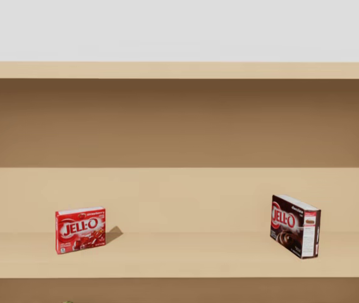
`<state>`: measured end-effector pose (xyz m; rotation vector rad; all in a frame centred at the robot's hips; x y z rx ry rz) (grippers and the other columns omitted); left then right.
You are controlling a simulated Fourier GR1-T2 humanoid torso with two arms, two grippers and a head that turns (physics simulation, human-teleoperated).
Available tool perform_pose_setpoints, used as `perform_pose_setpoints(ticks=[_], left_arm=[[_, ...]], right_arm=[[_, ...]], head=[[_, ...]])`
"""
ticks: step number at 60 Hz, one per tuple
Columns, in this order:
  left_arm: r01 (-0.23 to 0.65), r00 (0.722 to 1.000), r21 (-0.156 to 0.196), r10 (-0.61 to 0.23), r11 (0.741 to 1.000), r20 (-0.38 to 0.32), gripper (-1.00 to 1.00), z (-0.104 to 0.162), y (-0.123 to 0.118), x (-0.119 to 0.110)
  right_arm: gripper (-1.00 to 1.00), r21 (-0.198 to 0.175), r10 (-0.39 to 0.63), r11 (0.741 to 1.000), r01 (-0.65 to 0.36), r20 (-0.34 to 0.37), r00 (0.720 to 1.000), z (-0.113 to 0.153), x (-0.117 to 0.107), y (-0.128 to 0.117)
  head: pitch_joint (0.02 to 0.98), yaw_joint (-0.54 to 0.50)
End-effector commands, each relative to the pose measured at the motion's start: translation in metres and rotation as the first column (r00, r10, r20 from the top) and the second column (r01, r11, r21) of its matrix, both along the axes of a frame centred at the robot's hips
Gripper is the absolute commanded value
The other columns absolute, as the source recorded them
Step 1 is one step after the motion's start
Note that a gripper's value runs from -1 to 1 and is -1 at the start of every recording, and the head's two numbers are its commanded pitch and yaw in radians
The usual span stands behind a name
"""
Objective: Find the gelatin box on the shelf and bring it to me.
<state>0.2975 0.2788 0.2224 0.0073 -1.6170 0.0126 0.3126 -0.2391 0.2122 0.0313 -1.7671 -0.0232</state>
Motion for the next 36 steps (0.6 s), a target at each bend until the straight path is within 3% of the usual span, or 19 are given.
perform_pose_setpoints(ticks=[1,2,4,14,36], left_arm=[[0.0,1.0,0.001,0.0,1.0,0.0,-1.0,-0.0003,-0.0002,-0.0001],[0.0,1.0,0.001,0.0,1.0,0.0,-1.0,-0.0003,-0.0002,0.0],[0.0,1.0,0.001,0.0,1.0,0.0,-1.0,0.0,-0.0001,0.0002],[0.01,1.0,-0.011,-0.01,1.0,-0.005,-1.0,0.0003,-0.0012,0.0005],[0.025,1.0,-0.025,-0.025,0.999,0.016,-1.0,0.0072,-0.0038,-0.0052]], right_arm=[[-1.0,0.009,-0.029,1.0,0.029,0.008,1.0,-0.0009,-0.0043,0.0008],[-1.0,0.017,0.0,1.0,0.0,0.001,1.0,-0.0006,-0.0036,0.0003],[-1.0,-0.006,-0.007,1.0,0.007,0.012,1.0,0.0015,-0.0047,0.0005],[-1.0,0.009,0.029,1.0,-0.029,-0.022,0.999,0.0006,-0.0011,-0.0013],[-1.0,0.012,0.036,0.999,-0.036,-0.035,0.999,0.0003,-0.0001,-0.0005]], head=[[0.075,-0.01],[0.076,-0.01],[0.082,-0.01],[0.125,0.05],[0.276,0.28]])
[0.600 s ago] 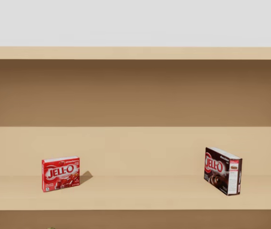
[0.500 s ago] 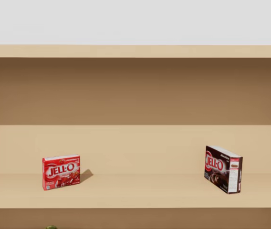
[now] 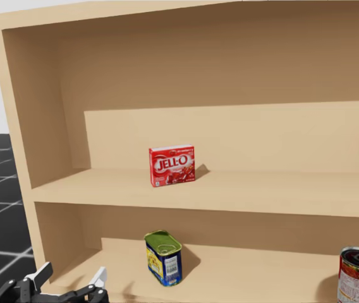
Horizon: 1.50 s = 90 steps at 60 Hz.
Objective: Find the gelatin box on the shelf and bring it to me.
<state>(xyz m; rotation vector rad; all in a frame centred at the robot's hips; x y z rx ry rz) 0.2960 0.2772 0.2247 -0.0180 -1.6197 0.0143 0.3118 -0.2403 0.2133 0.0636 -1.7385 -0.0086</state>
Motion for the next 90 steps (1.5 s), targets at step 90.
perform_pose_setpoints(ticks=[90], left_arm=[[0.373,0.928,0.016,-0.373,0.928,0.009,-1.0,0.16,-0.088,0.065]], right_arm=[[-1.0,0.021,-0.006,1.0,0.006,0.001,1.0,0.002,0.003,-0.005]], head=[[0.279,0.27]])
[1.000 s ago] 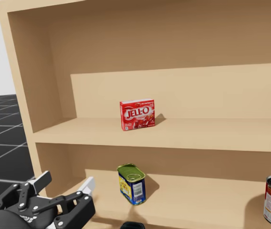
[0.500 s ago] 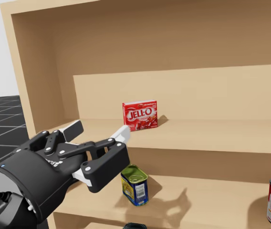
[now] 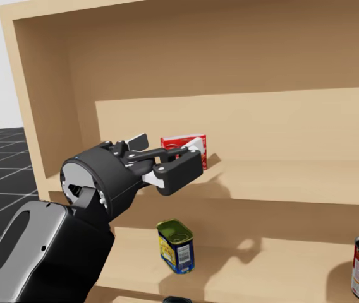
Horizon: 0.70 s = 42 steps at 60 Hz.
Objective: Find the gelatin box on the shelf and bring it to me.
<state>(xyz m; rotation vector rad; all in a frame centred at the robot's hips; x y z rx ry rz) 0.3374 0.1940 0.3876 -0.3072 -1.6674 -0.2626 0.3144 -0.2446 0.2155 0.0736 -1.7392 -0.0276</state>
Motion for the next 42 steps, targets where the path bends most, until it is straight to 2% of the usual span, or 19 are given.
perform_pose_setpoints(ticks=[1,6,9,12,21,22,23,25,26,27,28,31,42], left_arm=[[0.031,0.998,0.024,-0.03,0.999,-0.059,-1.0,-0.004,-0.005,0.025],[0.048,0.995,0.035,-0.045,0.998,-0.088,-1.0,-0.007,-0.009,0.038],[0.061,0.993,0.029,-0.058,0.998,-0.1,-1.0,-0.009,-0.011,0.043],[0.068,0.992,0.04,-0.064,0.997,-0.108,-1.0,-0.011,-0.014,0.048],[0.084,0.991,0.045,-0.079,0.995,-0.112,-1.0,-0.013,-0.018,0.05],[0.082,0.991,0.044,-0.077,0.996,-0.11,-0.83,-0.013,-0.019,0.049],[0.08,0.991,0.046,-0.075,0.996,-0.109,-0.4,-0.013,-0.019,0.049],[0.082,0.991,0.049,-0.076,0.995,-0.106,0.03,-0.013,-0.02,0.048],[0.084,0.991,0.047,-0.079,0.995,-0.105,0.58,-0.013,-0.02,0.047],[0.087,0.992,0.046,-0.082,0.995,-0.101,0.79,-0.012,-0.021,0.045],[0.088,0.992,0.047,-0.083,0.995,-0.1,0.89,-0.012,-0.021,0.045],[0.098,0.991,0.047,-0.094,0.994,-0.093,0.98,-0.011,-0.022,0.039],[0.118,0.992,0.047,-0.116,0.992,-0.041,1.0,-0.001,-0.019,0.013]], right_arm=[[-1.0,0.002,-0.002,1.0,0.002,0.0,1.0,0.0,0.0,-0.001],[-1.0,0.003,-0.002,1.0,0.002,0.001,1.0,0.0,0.0,-0.001],[-1.0,0.004,-0.003,1.0,0.003,0.001,1.0,0.0,0.0,-0.002],[-1.0,0.005,-0.004,1.0,0.004,0.002,1.0,0.001,0.0,-0.003],[-1.0,0.007,-0.005,1.0,0.005,0.002,1.0,0.001,0.0,-0.004],[-1.0,0.007,-0.005,1.0,0.005,0.001,1.0,0.001,0.0,-0.004],[-1.0,0.007,-0.005,1.0,0.005,0.001,1.0,0.001,0.0,-0.004],[-1.0,0.007,-0.005,1.0,0.005,0.001,1.0,0.001,0.0,-0.004],[-1.0,0.007,-0.005,1.0,0.005,0.001,1.0,0.001,0.0,-0.004],[-1.0,0.007,-0.005,1.0,0.005,0.002,1.0,0.001,0.0,-0.004],[-1.0,0.007,-0.005,1.0,0.005,0.002,1.0,0.001,0.0,-0.004],[-1.0,0.007,-0.005,1.0,0.005,0.002,1.0,0.001,0.0,-0.005],[-1.0,0.007,-0.008,1.0,0.008,0.005,1.0,0.002,-0.001,-0.006]], head=[[0.279,0.27],[0.281,0.27],[0.281,0.26],[0.282,0.26],[0.287,0.26],[0.289,0.26],[0.29,0.26],[0.29,0.26],[0.29,0.26],[0.291,0.26],[0.291,0.26],[0.291,0.26],[0.29,0.26]])
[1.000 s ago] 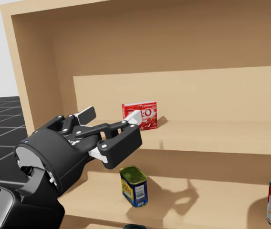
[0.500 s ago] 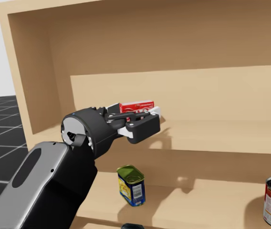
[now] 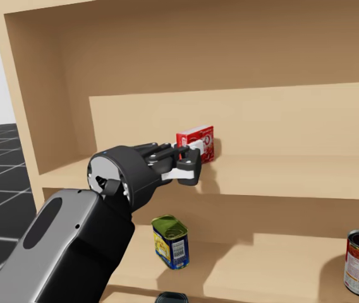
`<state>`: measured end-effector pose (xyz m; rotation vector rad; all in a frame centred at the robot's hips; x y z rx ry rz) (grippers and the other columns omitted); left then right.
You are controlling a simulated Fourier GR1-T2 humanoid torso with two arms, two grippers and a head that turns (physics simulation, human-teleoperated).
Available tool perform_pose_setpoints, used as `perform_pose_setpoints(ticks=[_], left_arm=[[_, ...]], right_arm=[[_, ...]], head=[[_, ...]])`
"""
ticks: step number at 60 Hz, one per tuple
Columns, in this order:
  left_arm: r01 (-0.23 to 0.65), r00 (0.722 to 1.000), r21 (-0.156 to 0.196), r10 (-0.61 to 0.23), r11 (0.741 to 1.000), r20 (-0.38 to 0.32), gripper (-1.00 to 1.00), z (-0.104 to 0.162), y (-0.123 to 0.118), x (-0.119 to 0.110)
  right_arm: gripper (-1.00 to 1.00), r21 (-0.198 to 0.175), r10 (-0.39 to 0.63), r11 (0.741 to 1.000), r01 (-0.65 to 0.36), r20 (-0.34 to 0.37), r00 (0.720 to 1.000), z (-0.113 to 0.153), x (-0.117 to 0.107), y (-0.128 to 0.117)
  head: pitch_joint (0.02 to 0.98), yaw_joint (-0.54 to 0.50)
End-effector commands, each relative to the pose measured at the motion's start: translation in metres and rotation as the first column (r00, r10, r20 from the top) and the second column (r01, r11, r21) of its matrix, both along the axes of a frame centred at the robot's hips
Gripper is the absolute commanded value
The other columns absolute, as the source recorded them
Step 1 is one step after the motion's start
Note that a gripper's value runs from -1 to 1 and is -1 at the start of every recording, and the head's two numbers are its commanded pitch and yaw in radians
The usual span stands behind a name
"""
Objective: Find the gelatin box on the shelf and bring it to me.
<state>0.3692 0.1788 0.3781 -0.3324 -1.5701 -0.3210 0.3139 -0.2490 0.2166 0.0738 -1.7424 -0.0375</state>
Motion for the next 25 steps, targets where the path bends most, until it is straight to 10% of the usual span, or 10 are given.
perform_pose_setpoints(ticks=[1,25], left_arm=[[0.062,0.997,0.005,-0.063,0.998,0.052,1.0,0.009,-0.002,-0.024],[0.072,0.987,0.039,-0.077,0.997,0.142,1.0,0.007,0.029,-0.122]], right_arm=[[-1.0,0.001,-0.002,1.0,0.002,0.002,1.0,0.001,0.0,-0.001],[-1.0,-0.006,-0.011,1.0,0.011,0.01,1.0,0.002,-0.001,-0.001]], head=[[0.291,0.25],[0.295,0.25]])
